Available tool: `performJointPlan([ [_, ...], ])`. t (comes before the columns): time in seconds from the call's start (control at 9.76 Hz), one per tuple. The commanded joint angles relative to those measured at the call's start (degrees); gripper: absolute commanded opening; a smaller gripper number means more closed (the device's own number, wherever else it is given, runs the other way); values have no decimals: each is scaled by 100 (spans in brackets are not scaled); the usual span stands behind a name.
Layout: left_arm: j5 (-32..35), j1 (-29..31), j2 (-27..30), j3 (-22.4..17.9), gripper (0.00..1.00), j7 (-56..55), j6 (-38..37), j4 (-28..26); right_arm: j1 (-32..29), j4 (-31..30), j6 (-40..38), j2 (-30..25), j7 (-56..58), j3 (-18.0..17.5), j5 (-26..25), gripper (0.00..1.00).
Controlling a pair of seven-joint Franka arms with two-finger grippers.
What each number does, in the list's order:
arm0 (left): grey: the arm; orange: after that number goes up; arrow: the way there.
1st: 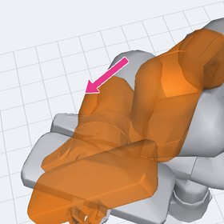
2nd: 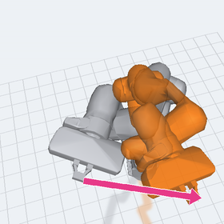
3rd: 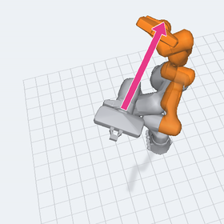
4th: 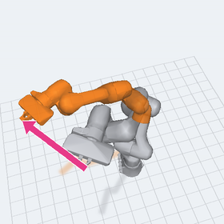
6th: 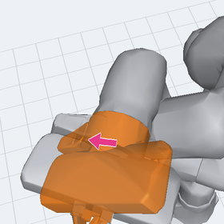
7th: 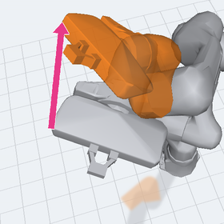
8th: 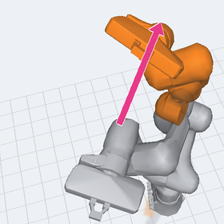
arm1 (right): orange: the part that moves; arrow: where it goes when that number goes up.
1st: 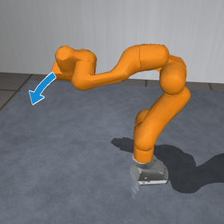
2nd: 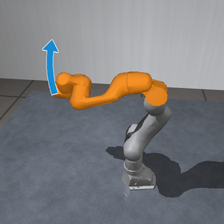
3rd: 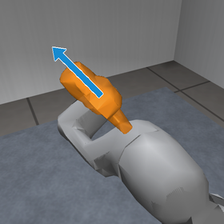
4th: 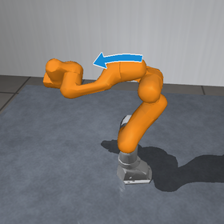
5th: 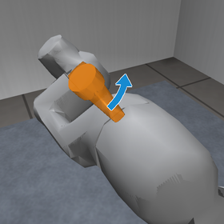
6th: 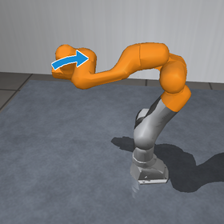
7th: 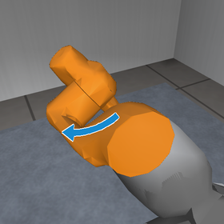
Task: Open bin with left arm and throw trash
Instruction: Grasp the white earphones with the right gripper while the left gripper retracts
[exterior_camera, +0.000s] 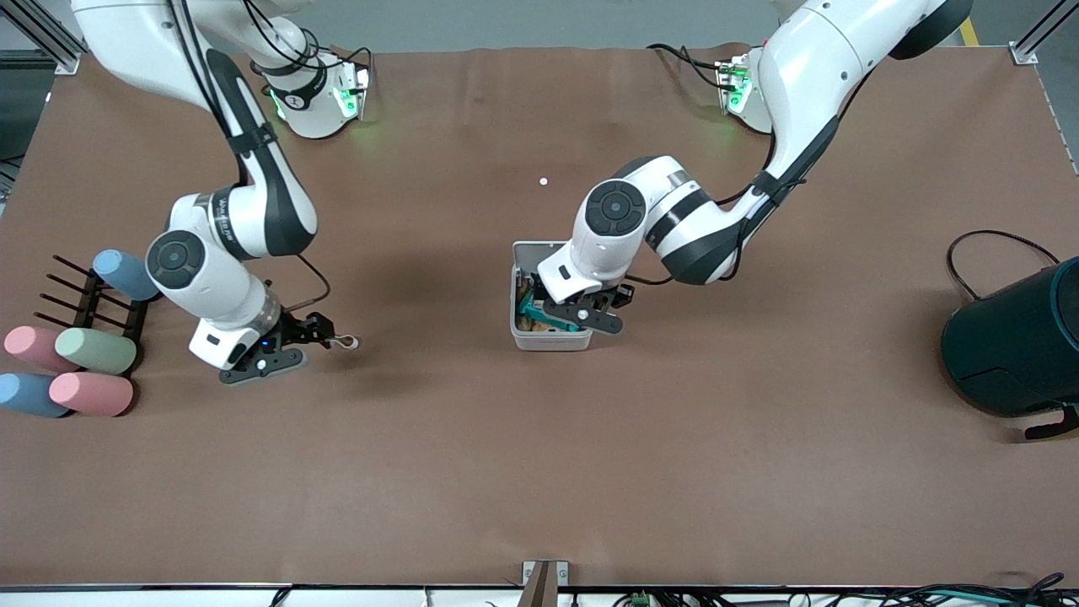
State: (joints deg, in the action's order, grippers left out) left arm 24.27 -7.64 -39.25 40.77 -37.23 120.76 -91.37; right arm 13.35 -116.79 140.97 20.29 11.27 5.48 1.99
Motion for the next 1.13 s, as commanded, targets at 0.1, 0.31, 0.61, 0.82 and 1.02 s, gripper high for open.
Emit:
performJointPlan([
  [0.1,140,-97,-83,-7,51,-197,9,84,-35,-81,719,535,295,-117,-102,99],
  [0.31,245,-97,-83,-8,100,-284,9,84,0,-90,757,687,314,-152,-94,95],
  [0.61,184,87,205,1,100,-302,-139,101,27,-143,607,792,429,-204,-94,92],
  [0.82,157,769,583,149,100,-206,-682,276,36,-160,546,818,437,-222,-67,85],
  [1.02,-78,1709,961,492,100,-223,-1174,601,36,-160,545,888,437,-249,-67,57],
])
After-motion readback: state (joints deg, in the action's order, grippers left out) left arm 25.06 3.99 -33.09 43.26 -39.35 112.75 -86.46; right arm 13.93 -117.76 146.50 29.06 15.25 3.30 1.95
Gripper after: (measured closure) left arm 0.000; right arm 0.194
